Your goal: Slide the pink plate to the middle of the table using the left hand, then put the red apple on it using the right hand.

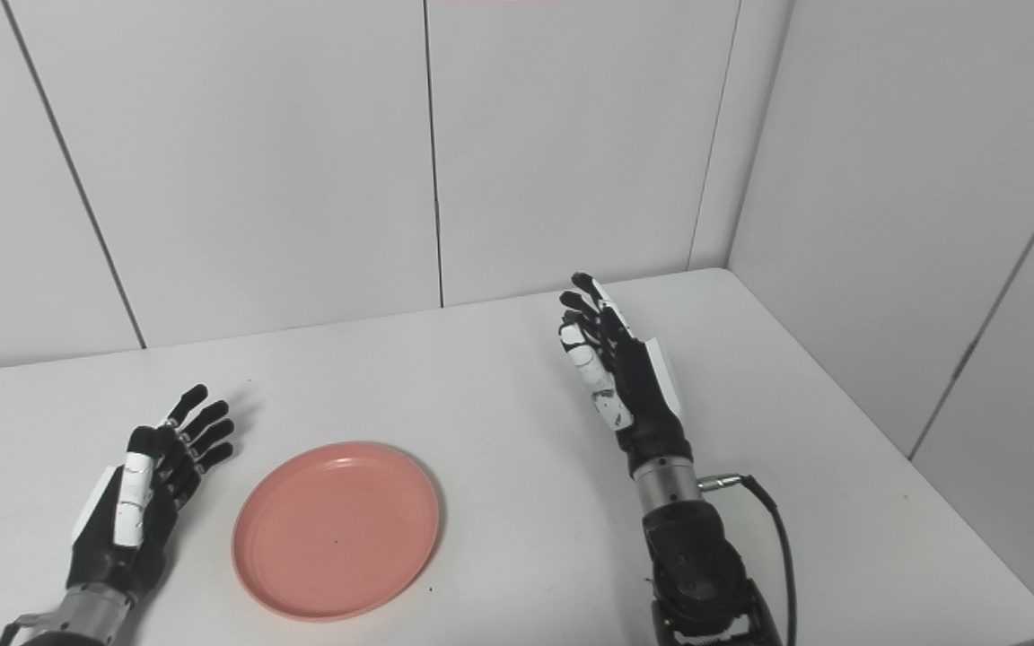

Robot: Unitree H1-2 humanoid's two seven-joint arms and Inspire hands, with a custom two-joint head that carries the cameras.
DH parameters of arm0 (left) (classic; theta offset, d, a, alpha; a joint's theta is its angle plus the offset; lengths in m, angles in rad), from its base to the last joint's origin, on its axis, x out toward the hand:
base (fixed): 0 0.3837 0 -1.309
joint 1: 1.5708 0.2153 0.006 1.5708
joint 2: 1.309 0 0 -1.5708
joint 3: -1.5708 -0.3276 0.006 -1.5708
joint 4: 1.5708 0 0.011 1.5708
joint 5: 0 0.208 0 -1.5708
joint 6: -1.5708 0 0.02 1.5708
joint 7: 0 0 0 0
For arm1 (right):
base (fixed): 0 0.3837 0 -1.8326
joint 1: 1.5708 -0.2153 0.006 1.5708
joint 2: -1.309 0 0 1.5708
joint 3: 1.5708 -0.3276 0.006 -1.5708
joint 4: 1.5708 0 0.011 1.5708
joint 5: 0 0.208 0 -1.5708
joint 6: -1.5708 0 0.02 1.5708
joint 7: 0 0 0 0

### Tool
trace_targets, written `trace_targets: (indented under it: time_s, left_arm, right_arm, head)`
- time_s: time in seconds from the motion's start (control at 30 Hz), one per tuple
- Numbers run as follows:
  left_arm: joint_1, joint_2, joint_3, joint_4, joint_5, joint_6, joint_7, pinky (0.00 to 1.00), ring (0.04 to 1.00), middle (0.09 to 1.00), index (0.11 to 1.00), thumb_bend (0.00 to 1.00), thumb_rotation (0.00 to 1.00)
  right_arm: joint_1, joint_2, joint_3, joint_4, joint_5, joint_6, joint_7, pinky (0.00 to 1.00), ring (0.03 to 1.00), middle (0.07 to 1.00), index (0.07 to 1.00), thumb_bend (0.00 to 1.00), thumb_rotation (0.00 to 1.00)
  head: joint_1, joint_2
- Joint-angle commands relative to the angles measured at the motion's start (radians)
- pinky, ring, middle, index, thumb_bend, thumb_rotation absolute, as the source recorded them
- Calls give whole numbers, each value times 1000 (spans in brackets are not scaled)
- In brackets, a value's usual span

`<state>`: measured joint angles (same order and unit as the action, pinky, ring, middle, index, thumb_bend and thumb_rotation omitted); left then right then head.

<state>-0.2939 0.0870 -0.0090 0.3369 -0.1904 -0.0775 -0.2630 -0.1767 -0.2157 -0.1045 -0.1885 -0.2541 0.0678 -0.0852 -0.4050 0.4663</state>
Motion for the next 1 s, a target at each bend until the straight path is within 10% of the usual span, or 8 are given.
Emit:
trace_targets:
  time_s: [0.0,0.53,0.97]
  left_arm:
    - [21,-14,12,14,-38,32,-13,925,924,924,947,728,1000]
    - [32,-28,18,-8,-51,69,-15,948,936,932,970,705,1000]
    - [33,-29,13,-9,-47,58,-26,951,948,940,973,690,1000]
  right_arm:
    - [-63,-47,3,-12,-94,-79,-40,789,846,862,912,782,1000]
    - [-203,-316,95,179,-572,-40,-95,715,808,829,845,824,860]
    - [-269,-358,178,438,-605,-51,-123,623,766,804,821,957,557]
  head:
    - [-2,-3]
    - [17,-12]
    - [29,-13]
